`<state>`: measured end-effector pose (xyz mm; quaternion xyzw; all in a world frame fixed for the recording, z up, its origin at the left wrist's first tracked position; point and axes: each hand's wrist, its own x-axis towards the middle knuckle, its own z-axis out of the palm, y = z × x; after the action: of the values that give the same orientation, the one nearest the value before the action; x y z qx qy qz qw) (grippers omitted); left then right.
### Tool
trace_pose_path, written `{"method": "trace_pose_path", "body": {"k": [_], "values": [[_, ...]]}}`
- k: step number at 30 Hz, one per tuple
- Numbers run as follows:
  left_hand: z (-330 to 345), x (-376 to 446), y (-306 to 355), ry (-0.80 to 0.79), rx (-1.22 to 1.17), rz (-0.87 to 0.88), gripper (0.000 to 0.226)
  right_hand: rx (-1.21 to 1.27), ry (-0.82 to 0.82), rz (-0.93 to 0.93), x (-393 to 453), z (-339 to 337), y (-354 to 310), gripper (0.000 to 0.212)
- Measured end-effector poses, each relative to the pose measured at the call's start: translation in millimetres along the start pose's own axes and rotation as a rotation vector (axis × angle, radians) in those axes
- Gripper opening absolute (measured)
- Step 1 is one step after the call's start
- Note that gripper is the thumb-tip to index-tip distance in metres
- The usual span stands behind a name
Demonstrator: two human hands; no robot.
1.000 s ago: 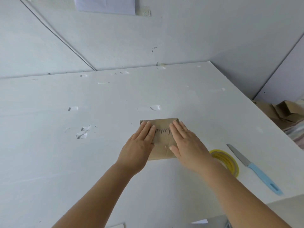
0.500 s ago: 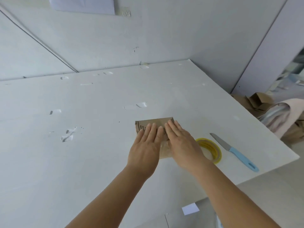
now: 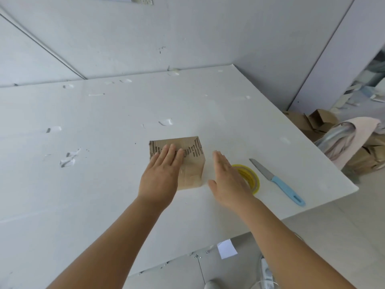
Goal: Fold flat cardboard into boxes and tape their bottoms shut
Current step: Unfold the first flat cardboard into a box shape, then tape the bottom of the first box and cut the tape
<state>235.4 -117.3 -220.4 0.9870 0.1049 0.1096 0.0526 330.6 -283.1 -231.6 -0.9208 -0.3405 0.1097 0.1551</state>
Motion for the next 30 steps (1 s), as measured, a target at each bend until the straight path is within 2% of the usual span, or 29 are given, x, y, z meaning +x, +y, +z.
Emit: {"method": "trace_pose_path", "body": {"k": [2,4,8,9,14,16,19,23,26,30], "values": [[2,-1,1,0.026,-0.014,-0.006,0.068,-0.004,-0.059,0.089,-6,2,19,0.079],[2,-2,1,0.046,-0.02,-0.007,0.068,0.013,-0.082,0.175,-12,4,35,0.072],[2,-2,3,0.069,-0.033,-0.028,0.063,-0.056,-0.07,0.219,-22,7,50,0.021],[2,-2,3,0.066,-0.03,-0.032,0.062,-0.085,-0.069,0.208,-23,6,52,0.015],[0,-2,3,0.07,-0.025,-0.034,0.064,-0.044,-0.01,0.19,-25,3,57,0.026],[1,-2,2,0.08,-0.033,-0.032,0.064,0.04,0.038,0.186,-25,0,57,0.018],[2,-2,1,0.083,-0.053,-0.03,0.062,0.185,0.188,0.167,-21,-12,49,0.017],[0,0,-1,0.09,-0.107,-0.037,0.048,0.408,0.44,0.11,-9,-37,27,0.023],[-2,2,-2,0.089,-0.168,-0.048,0.045,0.55,0.561,0.051,-1,-52,6,0.024],[-8,5,-1,0.103,-0.28,-0.083,0.046,0.673,0.555,-0.071,11,-57,-23,0.025]]}}
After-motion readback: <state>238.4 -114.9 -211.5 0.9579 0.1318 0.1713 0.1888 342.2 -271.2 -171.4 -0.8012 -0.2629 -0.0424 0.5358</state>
